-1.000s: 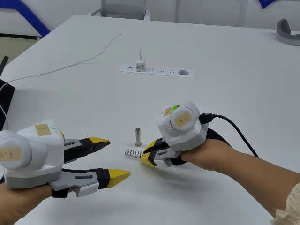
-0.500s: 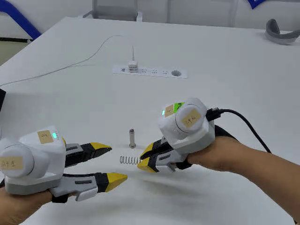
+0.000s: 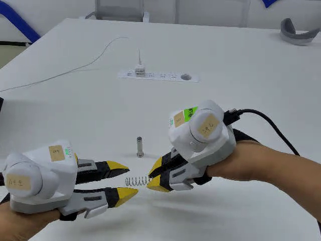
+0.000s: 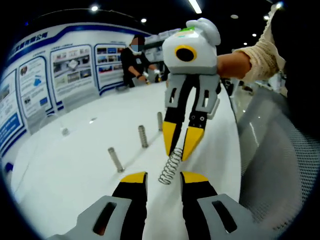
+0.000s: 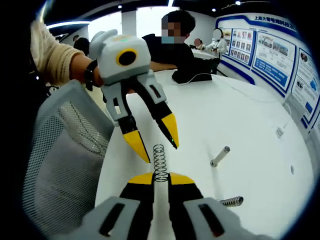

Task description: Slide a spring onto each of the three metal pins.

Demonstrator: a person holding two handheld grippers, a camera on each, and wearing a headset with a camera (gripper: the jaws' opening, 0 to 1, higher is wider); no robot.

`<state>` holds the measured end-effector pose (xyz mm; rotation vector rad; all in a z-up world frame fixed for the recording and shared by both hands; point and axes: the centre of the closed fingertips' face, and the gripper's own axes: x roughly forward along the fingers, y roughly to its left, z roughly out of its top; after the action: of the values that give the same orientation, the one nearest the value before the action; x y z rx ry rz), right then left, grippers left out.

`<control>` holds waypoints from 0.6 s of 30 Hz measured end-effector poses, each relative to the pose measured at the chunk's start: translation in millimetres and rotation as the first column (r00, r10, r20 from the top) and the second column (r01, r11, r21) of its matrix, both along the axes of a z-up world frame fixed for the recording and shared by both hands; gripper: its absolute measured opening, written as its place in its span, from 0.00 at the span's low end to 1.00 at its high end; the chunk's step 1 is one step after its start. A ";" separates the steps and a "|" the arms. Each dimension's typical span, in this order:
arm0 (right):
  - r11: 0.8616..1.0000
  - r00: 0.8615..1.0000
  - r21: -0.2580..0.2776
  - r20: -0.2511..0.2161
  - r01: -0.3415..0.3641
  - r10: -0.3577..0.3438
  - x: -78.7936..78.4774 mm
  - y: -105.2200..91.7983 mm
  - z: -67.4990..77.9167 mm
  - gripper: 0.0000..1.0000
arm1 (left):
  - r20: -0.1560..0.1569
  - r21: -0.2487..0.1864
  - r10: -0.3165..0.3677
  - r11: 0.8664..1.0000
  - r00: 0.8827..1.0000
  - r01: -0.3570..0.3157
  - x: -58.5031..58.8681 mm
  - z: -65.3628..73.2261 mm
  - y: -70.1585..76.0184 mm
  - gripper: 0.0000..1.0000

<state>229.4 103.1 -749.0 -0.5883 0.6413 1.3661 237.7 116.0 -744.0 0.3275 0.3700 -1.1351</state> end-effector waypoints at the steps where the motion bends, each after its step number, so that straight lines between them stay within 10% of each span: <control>1: 1.000 1.000 -0.002 0.000 -0.003 0.003 -0.7 0.0 0.0 0.11 | 0.002 0.000 -0.004 1.000 1.000 0.004 -0.5 -0.1 -0.4 0.25; 18: 0.999 0.999 -0.017 0.004 -0.044 0.044 -10.0 2.3 10.7 0.11 | 0.030 0.062 -0.082 0.995 0.996 0.080 -11.4 -8.1 -7.4 0.13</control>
<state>219.3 105.4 -738.3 -0.6218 0.6404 1.4018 226.4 108.6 -752.1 0.4168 0.3659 -1.1985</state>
